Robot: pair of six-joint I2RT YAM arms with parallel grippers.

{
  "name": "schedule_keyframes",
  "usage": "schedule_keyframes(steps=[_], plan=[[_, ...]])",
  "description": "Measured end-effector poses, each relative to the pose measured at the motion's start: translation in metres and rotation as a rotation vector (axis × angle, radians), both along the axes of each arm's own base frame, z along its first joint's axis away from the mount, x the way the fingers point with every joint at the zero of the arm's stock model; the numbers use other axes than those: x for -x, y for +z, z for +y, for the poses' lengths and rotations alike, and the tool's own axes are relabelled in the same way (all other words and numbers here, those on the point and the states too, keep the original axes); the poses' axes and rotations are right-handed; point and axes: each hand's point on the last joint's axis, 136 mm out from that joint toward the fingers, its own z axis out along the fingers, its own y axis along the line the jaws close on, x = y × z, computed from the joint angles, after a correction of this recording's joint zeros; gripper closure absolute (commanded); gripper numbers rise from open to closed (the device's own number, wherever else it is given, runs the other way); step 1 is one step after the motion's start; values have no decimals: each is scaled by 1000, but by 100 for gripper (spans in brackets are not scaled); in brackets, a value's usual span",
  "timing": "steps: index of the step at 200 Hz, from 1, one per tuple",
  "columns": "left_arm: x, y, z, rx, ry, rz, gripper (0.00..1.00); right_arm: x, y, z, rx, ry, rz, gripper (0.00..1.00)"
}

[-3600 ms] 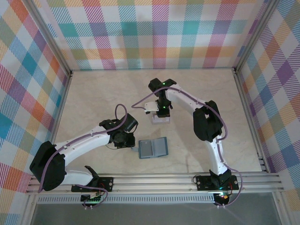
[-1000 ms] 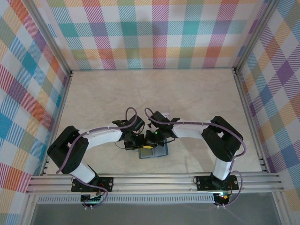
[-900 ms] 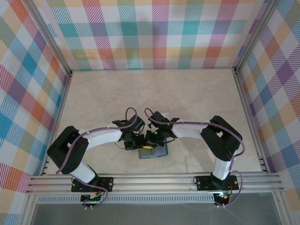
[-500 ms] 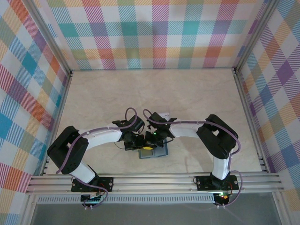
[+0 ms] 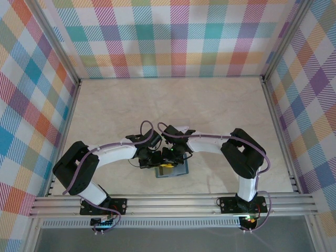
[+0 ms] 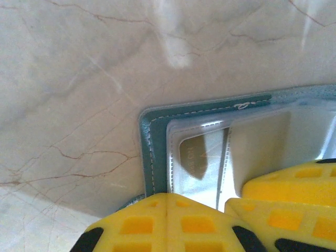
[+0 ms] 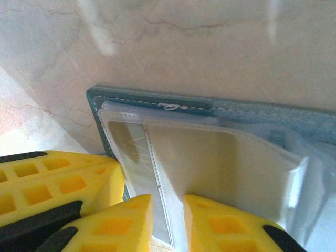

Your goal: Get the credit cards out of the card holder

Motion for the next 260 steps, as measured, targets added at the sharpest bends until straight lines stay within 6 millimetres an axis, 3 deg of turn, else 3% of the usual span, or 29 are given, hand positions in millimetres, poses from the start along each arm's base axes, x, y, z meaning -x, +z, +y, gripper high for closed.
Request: schedule_keyframes(steps=[118,204,260], plan=[[1,0,-1,5,-2,6,96,-8,7,-34,242,34,-93,51],[2,0,0,1,-2,11,96,-10,6,-58,362,36,-121,49],[2,0,0,1,-2,11,96,-10,11,-84,475,49,-160,46]])
